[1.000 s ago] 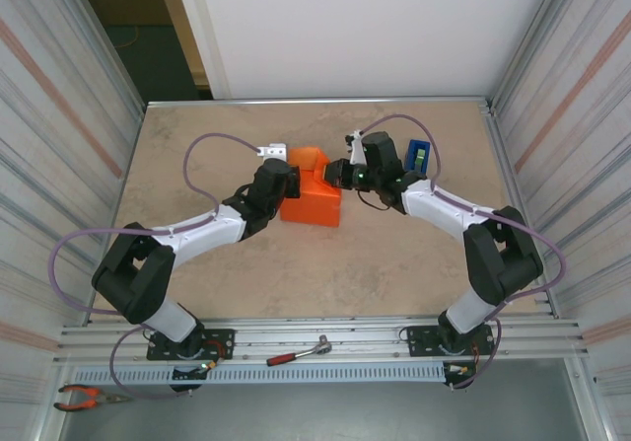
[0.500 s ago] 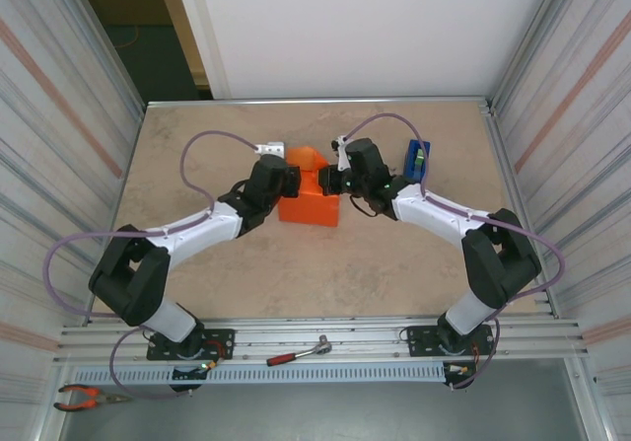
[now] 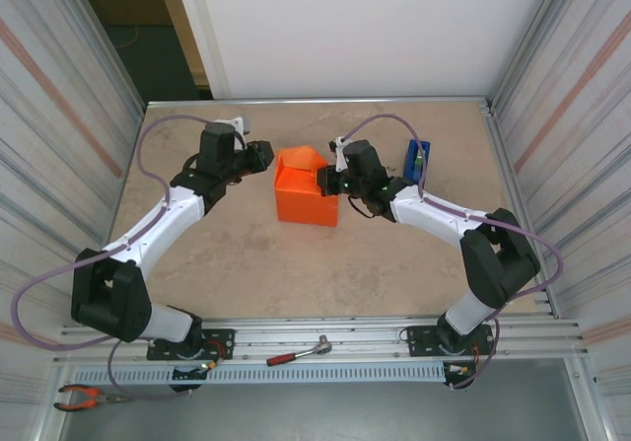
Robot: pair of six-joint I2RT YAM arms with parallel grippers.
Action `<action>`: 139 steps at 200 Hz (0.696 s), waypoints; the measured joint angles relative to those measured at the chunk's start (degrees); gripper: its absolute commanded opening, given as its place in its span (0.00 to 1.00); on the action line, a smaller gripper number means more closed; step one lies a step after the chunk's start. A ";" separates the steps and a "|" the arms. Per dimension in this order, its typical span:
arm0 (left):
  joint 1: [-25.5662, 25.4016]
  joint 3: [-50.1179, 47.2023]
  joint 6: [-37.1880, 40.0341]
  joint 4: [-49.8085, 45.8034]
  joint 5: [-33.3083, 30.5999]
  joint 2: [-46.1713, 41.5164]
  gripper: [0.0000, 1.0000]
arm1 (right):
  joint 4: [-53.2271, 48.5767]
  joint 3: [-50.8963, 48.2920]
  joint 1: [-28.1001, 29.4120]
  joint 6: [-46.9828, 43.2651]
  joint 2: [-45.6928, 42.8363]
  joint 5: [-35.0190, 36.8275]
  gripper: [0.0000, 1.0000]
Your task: Wrap the gift box in paper
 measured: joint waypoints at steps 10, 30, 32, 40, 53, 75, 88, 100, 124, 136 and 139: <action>1.09 0.00 -0.22 0.00 1.57 0.59 0.10 | 0.13 -0.04 0.00 0.07 0.00 -0.09 0.00; 2.67 -0.15 -0.42 0.20 3.89 2.51 0.03 | 0.52 -0.11 0.11 0.20 0.07 -0.98 0.00; 2.80 -0.15 -0.55 0.20 4.11 2.84 0.03 | 0.50 -0.11 0.11 0.20 0.07 -1.09 0.00; 3.15 -0.15 -0.37 0.17 4.94 3.91 0.01 | 0.55 -0.11 0.11 0.22 0.09 -1.55 0.00; 3.45 -0.15 -0.28 0.20 6.32 5.75 0.01 | 0.57 -0.11 0.11 0.37 0.13 -1.84 0.00; 3.50 -0.17 -0.24 0.22 8.13 8.17 0.01 | 0.57 -0.09 0.11 0.46 0.13 -1.95 0.00; 3.50 -0.39 -0.13 0.48 8.87 8.74 0.01 | 0.57 -0.09 0.11 0.85 0.13 -1.95 0.00; 3.50 -0.44 0.00 0.66 9.46 8.98 0.01 | 0.59 -0.09 0.11 1.27 0.13 -1.92 0.00; 3.50 -0.44 0.22 1.77 10.36 9.70 0.01 | 0.59 -0.09 0.11 1.46 0.13 -1.92 0.00; 3.50 -0.44 0.33 2.05 10.93 10.08 0.02 | 0.59 -0.09 0.11 1.46 0.13 -1.92 0.00; 3.50 -0.44 0.37 2.12 11.13 10.14 0.02 | 0.59 -0.09 0.11 1.46 0.13 -1.92 0.00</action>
